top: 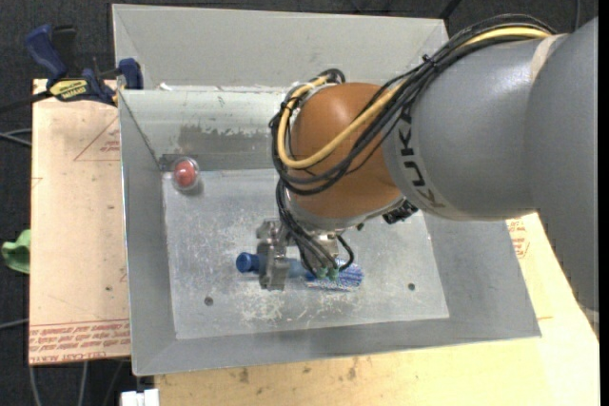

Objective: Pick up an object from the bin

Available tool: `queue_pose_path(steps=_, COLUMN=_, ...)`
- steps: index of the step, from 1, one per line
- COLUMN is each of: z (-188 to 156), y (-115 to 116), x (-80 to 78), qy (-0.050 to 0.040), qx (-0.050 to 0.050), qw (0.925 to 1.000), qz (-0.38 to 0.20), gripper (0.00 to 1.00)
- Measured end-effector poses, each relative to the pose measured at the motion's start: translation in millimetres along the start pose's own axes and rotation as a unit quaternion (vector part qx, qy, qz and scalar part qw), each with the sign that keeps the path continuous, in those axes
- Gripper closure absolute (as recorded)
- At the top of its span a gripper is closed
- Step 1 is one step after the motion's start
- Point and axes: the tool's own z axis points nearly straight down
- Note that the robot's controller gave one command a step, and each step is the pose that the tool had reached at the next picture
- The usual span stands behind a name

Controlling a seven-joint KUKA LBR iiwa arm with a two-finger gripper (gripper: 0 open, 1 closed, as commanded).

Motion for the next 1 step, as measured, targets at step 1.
queue_pose_path(steps=1, z=-54.6, y=-2.1, x=-4.1, qy=-0.0011, qx=0.000, qw=0.9998, qz=-0.022, gripper=1.00)
